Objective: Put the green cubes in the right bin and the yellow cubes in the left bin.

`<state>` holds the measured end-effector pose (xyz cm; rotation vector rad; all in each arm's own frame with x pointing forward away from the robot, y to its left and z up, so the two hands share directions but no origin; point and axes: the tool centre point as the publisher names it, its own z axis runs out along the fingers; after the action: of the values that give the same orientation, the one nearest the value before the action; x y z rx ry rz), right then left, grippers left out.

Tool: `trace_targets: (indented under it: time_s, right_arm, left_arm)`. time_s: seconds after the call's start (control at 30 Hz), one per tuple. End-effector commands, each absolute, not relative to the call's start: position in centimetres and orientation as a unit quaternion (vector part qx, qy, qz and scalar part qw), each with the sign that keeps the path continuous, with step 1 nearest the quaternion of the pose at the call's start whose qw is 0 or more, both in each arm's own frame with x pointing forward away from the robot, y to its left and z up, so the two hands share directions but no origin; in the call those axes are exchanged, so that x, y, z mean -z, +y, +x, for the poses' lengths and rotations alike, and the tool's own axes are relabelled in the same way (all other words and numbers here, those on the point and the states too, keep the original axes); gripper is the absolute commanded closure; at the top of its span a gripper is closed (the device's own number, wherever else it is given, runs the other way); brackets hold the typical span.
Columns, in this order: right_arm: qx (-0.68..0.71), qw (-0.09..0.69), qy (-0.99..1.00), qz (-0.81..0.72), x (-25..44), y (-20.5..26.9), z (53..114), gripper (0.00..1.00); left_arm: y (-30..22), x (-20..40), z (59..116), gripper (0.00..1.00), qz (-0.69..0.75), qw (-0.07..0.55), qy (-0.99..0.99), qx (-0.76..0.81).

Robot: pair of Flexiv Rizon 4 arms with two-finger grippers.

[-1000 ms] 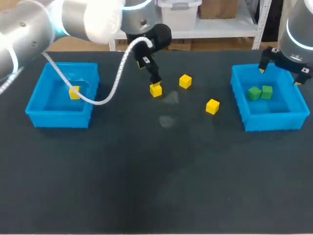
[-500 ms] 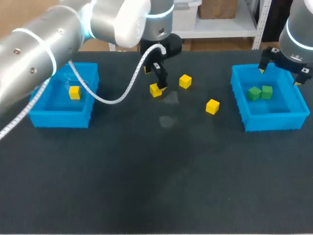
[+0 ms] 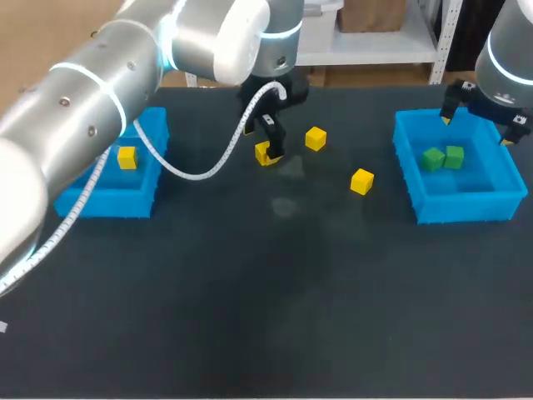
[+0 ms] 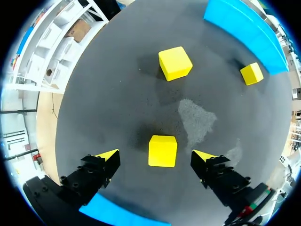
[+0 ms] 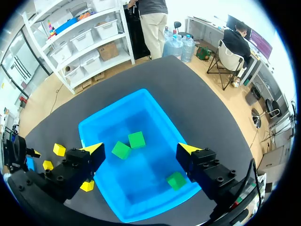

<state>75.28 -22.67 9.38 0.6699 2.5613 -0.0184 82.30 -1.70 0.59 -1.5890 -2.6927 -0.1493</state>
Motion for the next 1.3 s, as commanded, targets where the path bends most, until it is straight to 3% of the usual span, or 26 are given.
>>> trace_targets:
  time_s: [0.03, 0.27, 0.3, 0.37, 0.4, 0.73, 0.93, 1.3]
  right_arm:
    - [0.007, 0.248, 0.937, 0.246, -9.3, -22.7, 75.1, 0.00]
    - [0.007, 0.248, 0.937, 0.246, -9.3, -22.7, 75.1, 0.00]
    - [0.007, 0.248, 0.937, 0.246, -9.3, -22.7, 75.1, 0.00]
    - [0.007, 0.248, 0.937, 0.246, -9.3, -22.7, 75.1, 0.00]
    - [0.007, 0.248, 0.937, 0.246, -9.3, -22.7, 75.1, 0.00]
    - [0.007, 0.248, 0.937, 0.246, -9.3, -22.7, 75.1, 0.00]
    - [0.007, 0.248, 0.937, 0.246, -9.3, -22.7, 75.1, 0.00]
    - [0.007, 0.248, 0.937, 0.246, -9.3, -22.7, 75.1, 0.00]
  left_arm:
    - [-2.0, -0.1, 83.1, 0.00, -0.506, 0.030, -0.860, 0.057]
    - [-2.0, 0.4, 83.1, 0.00, -0.500, 0.033, -0.863, 0.057]
    - [-2.1, 0.4, 83.0, 0.49, -0.499, 0.030, -0.864, 0.055]
    - [-2.2, 0.5, 82.8, 0.96, -0.501, 0.025, -0.863, 0.054]
    - [-2.3, 0.5, 82.7, 1.00, -0.501, 0.025, -0.863, 0.053]
    - [-2.7, 0.3, 81.7, 1.00, -0.509, 0.024, -0.859, 0.040]
    - [-2.4, -1.8, 80.8, 1.00, -0.526, -0.008, -0.850, 0.037]
    - [7.1, -11.7, 79.1, 1.00, -0.480, -0.109, -0.870, 0.032]
